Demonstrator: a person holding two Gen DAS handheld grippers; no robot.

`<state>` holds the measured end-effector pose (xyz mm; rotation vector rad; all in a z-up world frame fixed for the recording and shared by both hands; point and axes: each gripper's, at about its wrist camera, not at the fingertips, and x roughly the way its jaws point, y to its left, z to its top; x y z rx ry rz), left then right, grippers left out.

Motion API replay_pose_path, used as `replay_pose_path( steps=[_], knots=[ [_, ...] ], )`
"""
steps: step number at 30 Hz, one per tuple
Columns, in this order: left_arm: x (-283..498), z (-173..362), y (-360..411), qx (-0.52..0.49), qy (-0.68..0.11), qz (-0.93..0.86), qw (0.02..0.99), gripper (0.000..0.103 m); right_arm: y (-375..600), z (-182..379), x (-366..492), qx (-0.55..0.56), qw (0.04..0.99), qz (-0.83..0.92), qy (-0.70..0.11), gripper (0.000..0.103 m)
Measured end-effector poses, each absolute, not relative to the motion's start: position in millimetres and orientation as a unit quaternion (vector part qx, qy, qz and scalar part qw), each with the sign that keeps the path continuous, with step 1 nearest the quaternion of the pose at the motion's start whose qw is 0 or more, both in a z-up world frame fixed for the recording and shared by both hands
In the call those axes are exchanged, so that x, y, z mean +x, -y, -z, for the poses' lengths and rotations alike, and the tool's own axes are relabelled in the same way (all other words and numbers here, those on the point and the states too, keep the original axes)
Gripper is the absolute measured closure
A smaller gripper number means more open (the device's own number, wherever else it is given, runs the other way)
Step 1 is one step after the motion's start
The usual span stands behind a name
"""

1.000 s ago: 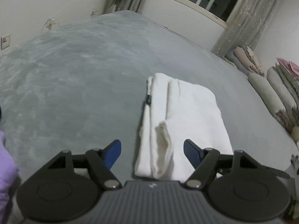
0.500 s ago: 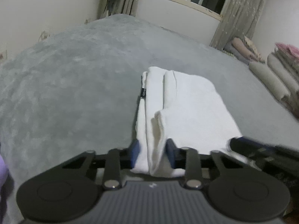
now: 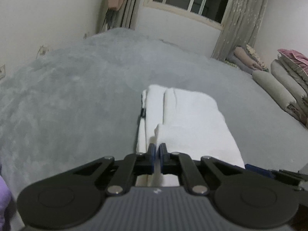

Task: Fold clothes

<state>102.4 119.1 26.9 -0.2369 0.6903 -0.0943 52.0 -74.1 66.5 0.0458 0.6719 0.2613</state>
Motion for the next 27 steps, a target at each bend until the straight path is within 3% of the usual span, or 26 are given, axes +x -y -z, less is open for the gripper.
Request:
replay_pose_path(
  steps=[12,14,19,27],
  knots=[
    [110.6,-4.3,-115.6,-0.105,-0.360,0.030,0.926,0.097,68.9,-64.2,50.5,0.017,0.935,-0.118,-0.334,0.069],
    [111.4,-5.4,-115.6,-0.103,-0.363,0.029,0.926,0.096,82.8,-69.2,50.1,0.041,0.932,-0.135,-0.334,0.064],
    [115.8,-4.8,-124.9,-0.135,-0.371,0.035,0.918,0.095,125.9,-68.9,49.4,0.125,0.924,-0.134,-0.335,0.039],
    [118.3,-4.7,-128.6,-0.142,-0.375,0.041,0.915,0.095,152.4,-29.4,74.8,0.290,0.857,-0.205,-0.374,0.035]
  ],
)
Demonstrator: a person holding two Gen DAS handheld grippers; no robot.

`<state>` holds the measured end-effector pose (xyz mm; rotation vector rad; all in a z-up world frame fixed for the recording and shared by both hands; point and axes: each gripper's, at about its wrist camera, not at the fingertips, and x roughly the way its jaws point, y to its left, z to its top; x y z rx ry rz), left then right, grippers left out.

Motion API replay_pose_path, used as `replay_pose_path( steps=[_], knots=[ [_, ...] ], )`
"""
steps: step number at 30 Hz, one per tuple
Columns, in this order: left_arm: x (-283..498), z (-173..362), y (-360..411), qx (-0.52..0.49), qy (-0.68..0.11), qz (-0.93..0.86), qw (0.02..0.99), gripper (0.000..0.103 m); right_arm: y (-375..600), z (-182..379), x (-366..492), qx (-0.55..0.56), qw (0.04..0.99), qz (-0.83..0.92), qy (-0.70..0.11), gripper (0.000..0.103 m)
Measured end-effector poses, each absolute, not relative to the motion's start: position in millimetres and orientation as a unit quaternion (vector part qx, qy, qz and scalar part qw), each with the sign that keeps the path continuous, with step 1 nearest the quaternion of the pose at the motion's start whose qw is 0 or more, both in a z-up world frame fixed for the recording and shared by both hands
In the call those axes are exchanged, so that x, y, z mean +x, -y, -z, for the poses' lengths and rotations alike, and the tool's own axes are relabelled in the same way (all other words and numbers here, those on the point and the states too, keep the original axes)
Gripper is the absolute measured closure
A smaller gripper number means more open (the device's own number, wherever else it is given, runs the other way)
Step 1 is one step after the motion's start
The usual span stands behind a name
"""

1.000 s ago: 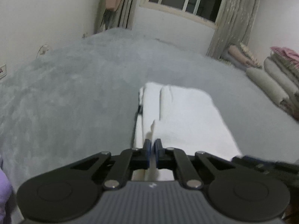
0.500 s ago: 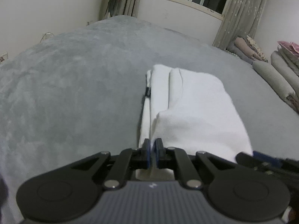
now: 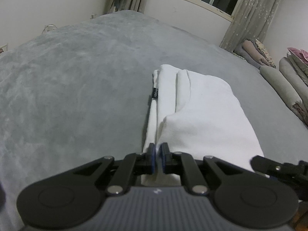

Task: Fold clothes

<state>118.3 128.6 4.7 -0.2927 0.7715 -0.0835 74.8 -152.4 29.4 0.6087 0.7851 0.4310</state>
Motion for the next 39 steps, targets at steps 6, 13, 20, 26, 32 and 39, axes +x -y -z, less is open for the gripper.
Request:
replay_pose_path(
  steps=[6,13,20,26,32,39],
  knots=[
    [121.0,-4.2,-134.4,-0.160,-0.381,0.045,0.910,0.095,147.2,-20.5,77.1,0.323,0.844,-0.213,-0.373,0.052],
    [115.0,-14.0,-164.0,-0.234,-0.391,0.043,0.889,0.059,127.4,-36.2,67.4,0.258,0.872,-0.169,-0.380,0.058],
    [114.8,-5.0,-163.9,-0.263,-0.396,0.068,0.877,0.037,114.7,-46.1,56.9,0.216,0.890,-0.133,-0.379,0.058],
    [116.0,0.8,-129.8,-0.206,-0.388,0.076,0.895,0.063,121.4,-40.3,63.7,0.250,0.880,-0.145,-0.376,0.057],
    [114.4,-0.4,-133.0,-0.229,-0.386,0.075,0.890,0.087,118.8,-45.9,67.8,0.238,0.880,-0.145,-0.385,0.059],
    [70.9,-22.5,-130.9,-0.239,-0.419,0.073,0.873,0.087,124.3,-74.4,38.8,0.203,0.875,-0.163,-0.408,0.060]
  ],
)
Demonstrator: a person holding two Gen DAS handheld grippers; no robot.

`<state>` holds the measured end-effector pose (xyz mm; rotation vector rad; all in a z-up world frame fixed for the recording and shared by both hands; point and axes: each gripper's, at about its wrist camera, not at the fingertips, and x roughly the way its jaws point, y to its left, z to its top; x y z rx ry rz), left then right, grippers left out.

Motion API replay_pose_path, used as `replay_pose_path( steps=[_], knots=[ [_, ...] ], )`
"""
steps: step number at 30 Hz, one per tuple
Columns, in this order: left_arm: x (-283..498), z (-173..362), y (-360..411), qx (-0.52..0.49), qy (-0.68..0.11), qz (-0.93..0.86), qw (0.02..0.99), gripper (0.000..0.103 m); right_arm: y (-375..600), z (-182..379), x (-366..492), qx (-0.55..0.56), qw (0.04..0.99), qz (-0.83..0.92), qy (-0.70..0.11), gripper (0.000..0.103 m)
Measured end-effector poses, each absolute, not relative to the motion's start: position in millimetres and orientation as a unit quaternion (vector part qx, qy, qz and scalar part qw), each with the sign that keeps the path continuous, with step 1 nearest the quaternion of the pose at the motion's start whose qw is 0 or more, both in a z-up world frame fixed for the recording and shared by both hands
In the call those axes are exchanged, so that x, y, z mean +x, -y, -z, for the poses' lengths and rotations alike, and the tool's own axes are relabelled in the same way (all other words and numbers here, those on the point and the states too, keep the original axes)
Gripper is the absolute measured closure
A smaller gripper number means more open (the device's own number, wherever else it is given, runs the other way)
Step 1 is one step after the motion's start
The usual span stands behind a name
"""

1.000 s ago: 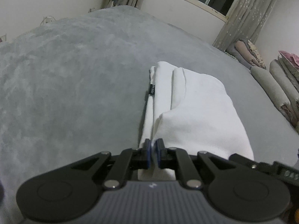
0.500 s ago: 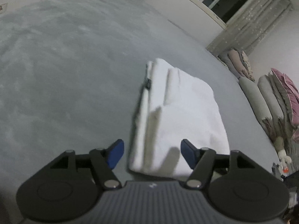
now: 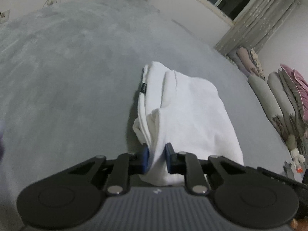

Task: Fold clothes

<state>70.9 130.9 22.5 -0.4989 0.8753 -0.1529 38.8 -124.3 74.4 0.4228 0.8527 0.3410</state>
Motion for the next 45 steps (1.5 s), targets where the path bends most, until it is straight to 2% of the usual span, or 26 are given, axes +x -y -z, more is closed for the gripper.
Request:
replay_pose_path(
  steps=[11,15,22,26,31,37,39,45],
  knots=[
    [-49.1,-27.3,-112.7,-0.219,-0.438,0.108,0.865,0.088,165.8,-81.3,-81.9,0.216,0.847,-0.187,-0.448,0.060],
    [-70.2,-25.0,-111.3,-0.210,-0.433,0.114,0.869,0.088,172.8,-80.1,-112.6,0.223,0.843,-0.193,-0.450,0.060],
    [-65.6,-15.3,-115.5,-0.213,-0.429,0.119,0.870,0.087,183.3,-66.4,-111.9,0.238,0.841,-0.213,-0.436,0.054],
    [-62.3,-16.4,-120.3,-0.218,-0.433,0.122,0.866,0.079,183.6,-63.1,-108.4,0.243,0.840,-0.229,-0.427,0.050],
    [-55.1,-20.4,-128.0,-0.217,-0.427,0.133,0.868,0.079,185.5,-62.7,-99.8,0.244,0.836,-0.247,-0.425,0.045],
    [-29.1,-25.4,-131.0,-0.223,-0.424,0.132,0.868,0.071,192.2,-58.9,-78.3,0.265,0.822,-0.269,-0.426,0.040],
    [-18.7,-25.6,-126.2,-0.211,-0.424,0.134,0.871,0.064,194.6,-58.4,-70.3,0.273,0.824,-0.270,-0.417,0.039],
    [12.8,-19.5,-111.7,-0.177,-0.430,0.140,0.874,0.056,191.7,-55.9,-39.8,0.260,0.829,-0.263,-0.421,0.038]
  ],
)
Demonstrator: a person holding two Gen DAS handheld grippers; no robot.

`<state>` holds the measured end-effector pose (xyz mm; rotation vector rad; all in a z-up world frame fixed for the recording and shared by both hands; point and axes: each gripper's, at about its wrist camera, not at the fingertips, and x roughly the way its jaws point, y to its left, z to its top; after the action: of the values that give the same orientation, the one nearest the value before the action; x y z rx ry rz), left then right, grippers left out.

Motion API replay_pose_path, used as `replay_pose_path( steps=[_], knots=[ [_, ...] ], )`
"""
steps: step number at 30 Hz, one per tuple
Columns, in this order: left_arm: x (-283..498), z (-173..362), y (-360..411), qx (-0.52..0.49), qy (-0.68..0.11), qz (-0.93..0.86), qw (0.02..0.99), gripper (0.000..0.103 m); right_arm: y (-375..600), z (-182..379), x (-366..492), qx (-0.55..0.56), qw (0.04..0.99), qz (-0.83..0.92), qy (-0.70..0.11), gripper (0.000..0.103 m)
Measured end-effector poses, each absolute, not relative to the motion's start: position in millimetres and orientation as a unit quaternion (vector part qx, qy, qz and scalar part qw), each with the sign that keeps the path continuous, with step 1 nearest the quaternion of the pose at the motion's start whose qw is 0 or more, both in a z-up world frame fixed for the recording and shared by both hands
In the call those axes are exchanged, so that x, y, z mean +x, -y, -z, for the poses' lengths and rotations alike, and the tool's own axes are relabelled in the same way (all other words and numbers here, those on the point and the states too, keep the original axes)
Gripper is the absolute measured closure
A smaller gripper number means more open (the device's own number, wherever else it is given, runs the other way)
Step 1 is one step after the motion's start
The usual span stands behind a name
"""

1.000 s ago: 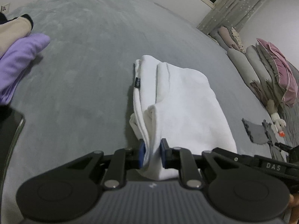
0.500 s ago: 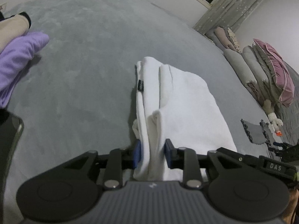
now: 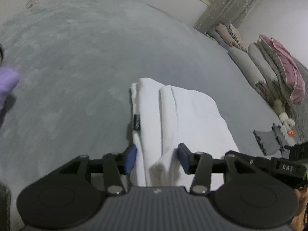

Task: Fold clothes

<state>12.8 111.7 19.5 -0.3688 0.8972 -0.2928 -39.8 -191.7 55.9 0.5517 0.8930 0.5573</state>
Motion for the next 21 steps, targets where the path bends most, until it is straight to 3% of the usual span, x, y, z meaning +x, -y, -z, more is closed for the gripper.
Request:
replay_pose_path(
  steps=[14,16,18,21],
  knots=[
    [30.0,-4.2,-108.0,-0.191,-0.435,0.176,0.862,0.043,174.0,-42.4,-21.2,0.254,0.841,-0.267,-0.396,0.035],
    [29.4,-4.2,-105.3,-0.185,-0.433,0.176,0.864,0.044,170.5,-42.6,-23.6,0.245,0.847,-0.260,-0.393,0.042],
    [28.5,-4.3,-103.0,-0.180,-0.431,0.176,0.866,0.057,168.3,-43.0,-26.0,0.236,0.853,-0.252,-0.391,0.050],
    [26.3,-4.4,-101.4,-0.175,-0.426,0.174,0.870,0.067,165.1,-43.2,-26.4,0.233,0.858,-0.242,-0.390,0.058]
  ],
)
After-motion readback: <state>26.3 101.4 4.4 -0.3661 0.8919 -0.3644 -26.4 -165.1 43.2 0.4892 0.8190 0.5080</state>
